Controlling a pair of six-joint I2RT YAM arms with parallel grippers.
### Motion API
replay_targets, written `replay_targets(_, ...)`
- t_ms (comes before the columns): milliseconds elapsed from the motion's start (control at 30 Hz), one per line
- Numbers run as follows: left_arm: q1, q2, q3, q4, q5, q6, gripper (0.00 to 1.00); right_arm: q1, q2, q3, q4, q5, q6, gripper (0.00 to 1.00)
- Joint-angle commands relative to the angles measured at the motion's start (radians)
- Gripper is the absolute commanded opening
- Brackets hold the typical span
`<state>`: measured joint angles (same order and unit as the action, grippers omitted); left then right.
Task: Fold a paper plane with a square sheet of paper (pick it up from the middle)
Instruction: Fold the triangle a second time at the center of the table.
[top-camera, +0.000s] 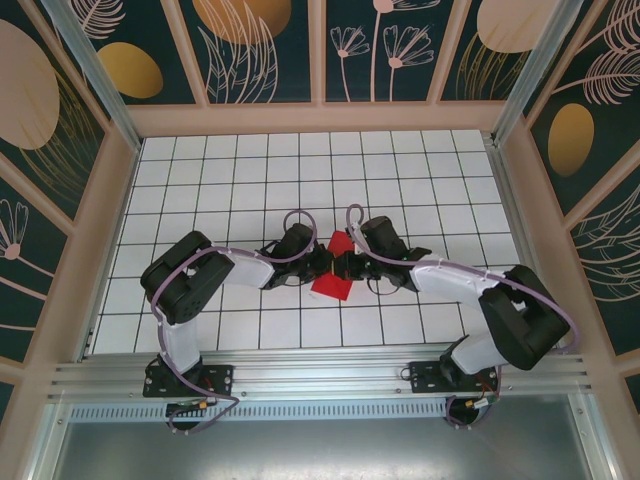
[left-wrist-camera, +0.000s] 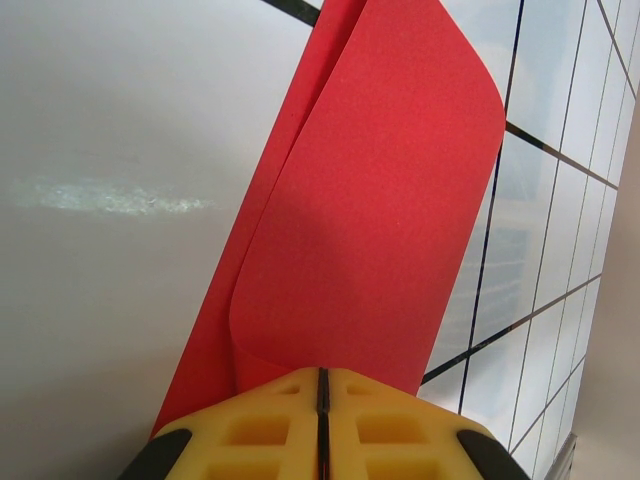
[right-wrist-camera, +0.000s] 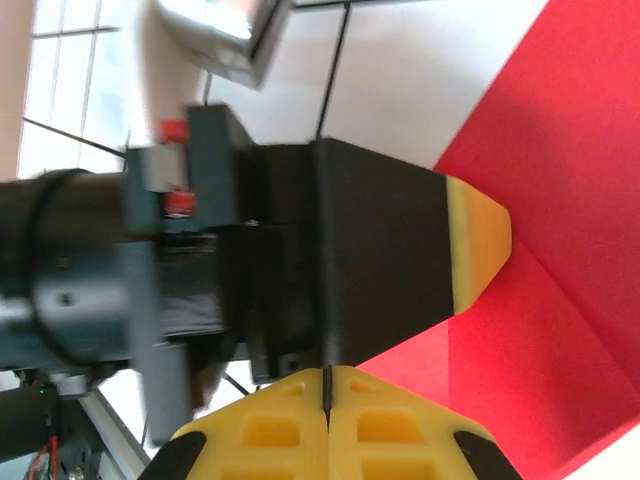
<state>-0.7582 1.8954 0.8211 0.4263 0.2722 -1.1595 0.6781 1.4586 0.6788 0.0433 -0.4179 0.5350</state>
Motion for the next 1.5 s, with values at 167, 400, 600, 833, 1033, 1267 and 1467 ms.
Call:
replay_targets(167,0.0,0.029,-0.004,-0.065,-0.028,0.023,0.1,-0.008,0.102,0.01,0.039,-0.073,0.044,0.03)
replay_targets(400,-0.001,0.025,-0.004,-0.066,-0.027,0.021,0.1,-0.018,0.045,-0.004,-0.004,-0.035,0.039,0.03)
replay_targets(600,-0.001,0.022,-0.001,-0.062,-0.024,0.024,0.1,-0.033,-0.068,-0.038,-0.042,-0.014,0.049,0.01)
replay_targets(833,0.0,0.015,0.0,-0.055,-0.019,0.023,0.1,-0.027,-0.065,-0.071,-0.014,-0.056,0.072,0.0)
replay_targets(1033,-0.001,0.015,0.002,-0.054,-0.016,0.021,0.1,-0.012,-0.026,-0.049,-0.003,-0.067,0.068,0.0)
replay_targets(1267,-0.001,0.016,-0.001,-0.054,-0.017,0.021,0.1,0.001,0.047,-0.013,0.018,-0.057,0.073,0.0)
replay_targets(1467,-0.001,0.014,-0.004,-0.054,-0.017,0.023,0.1,0.006,0.099,0.015,0.041,-0.059,0.084,0.0)
